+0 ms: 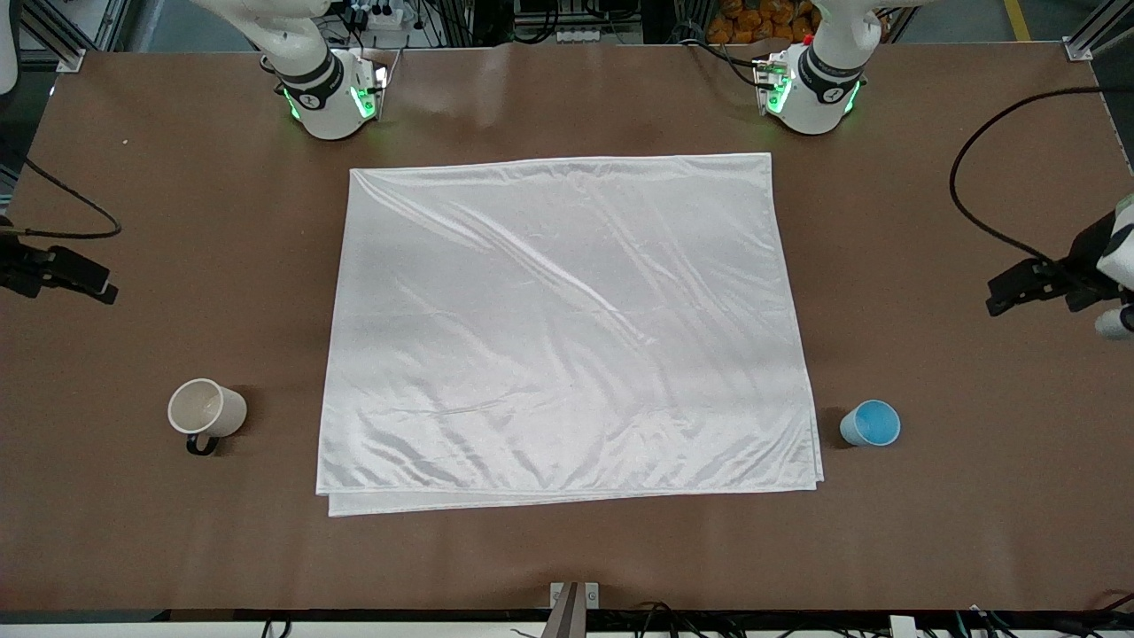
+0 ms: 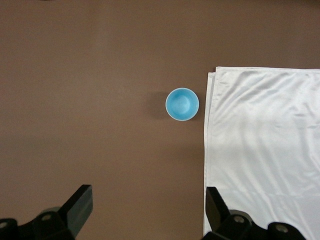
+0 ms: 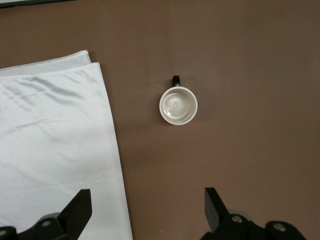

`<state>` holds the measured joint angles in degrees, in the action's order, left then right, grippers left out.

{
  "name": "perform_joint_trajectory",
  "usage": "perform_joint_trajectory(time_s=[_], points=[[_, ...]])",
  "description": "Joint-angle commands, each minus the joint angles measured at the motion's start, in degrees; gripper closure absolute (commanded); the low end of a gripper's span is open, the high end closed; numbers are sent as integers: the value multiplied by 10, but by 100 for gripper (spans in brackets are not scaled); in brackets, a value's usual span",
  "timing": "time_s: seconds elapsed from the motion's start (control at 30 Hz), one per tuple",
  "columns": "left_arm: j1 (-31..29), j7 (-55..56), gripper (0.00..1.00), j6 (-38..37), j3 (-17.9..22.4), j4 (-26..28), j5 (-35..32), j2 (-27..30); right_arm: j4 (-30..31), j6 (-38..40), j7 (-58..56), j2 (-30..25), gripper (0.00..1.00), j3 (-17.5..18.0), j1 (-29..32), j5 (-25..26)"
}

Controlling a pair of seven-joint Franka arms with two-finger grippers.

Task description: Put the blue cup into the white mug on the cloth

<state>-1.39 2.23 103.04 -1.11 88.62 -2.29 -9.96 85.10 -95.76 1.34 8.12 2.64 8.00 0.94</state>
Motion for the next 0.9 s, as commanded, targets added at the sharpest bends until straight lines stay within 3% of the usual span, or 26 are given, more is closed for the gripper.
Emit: perform_joint_trajectory(time_s=[0.0,0.37,0.87], points=[[-5,-9,0,36,2,-13,-16,-52,32,-28,-7,-4,0,0,9,-1],[-14,-9,0,91,3,-13,-15,-130,10,-55,-7,79,0,-4,32,-1],[-26,0,0,151,1,-13,-5,-201,1,-172,-6,178,0,-4,41,6]])
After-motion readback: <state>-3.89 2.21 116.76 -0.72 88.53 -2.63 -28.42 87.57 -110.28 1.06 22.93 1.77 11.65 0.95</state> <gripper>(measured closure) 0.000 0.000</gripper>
